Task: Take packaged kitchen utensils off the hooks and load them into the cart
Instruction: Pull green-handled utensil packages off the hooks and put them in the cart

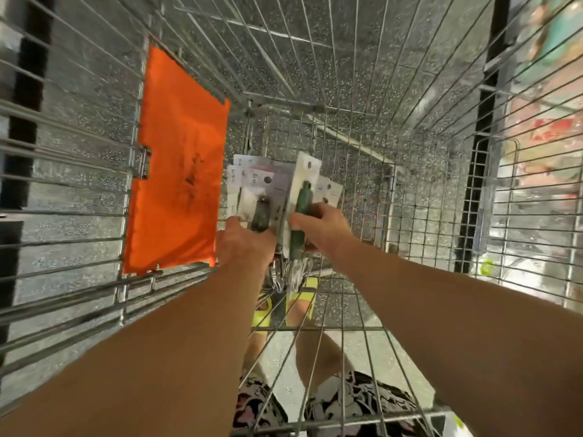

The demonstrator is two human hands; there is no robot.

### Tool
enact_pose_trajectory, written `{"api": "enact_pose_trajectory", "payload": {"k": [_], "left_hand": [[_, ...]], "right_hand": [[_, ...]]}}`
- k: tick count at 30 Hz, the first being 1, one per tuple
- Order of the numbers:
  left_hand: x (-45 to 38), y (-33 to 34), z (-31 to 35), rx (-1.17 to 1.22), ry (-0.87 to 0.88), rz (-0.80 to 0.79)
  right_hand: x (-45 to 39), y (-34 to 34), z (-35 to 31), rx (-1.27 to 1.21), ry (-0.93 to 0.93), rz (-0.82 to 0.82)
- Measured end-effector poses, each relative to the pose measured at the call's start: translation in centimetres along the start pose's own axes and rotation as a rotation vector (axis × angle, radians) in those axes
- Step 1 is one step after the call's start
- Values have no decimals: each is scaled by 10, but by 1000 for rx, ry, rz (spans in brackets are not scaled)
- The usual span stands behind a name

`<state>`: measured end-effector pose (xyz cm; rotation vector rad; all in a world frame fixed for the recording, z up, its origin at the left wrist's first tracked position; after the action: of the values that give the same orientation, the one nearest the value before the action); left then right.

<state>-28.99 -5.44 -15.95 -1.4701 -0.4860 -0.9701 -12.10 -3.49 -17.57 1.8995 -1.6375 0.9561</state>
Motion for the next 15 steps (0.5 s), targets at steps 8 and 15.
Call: {"api": "enact_pose_trajectory", "payload": {"k": [8,15], "left_hand": [[-14,-7,-7,29,24,-46],[-11,-4,-4,86,29,-107]], "right_hand": [[7,28,0,-53,-4,-55],[4,29,-5,-1,-29,25]]}}
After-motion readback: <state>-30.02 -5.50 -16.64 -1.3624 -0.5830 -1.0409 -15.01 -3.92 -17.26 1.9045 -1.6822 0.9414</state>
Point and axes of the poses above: each hand's wrist, its own x-axis away from the middle knuckle, its own y-axis out of the palm, z = x × y, the point moved 7 cm from there along -x, towards the middle knuckle, and after that the axes turned 12 degrees about -y, right-handed, at the moved point
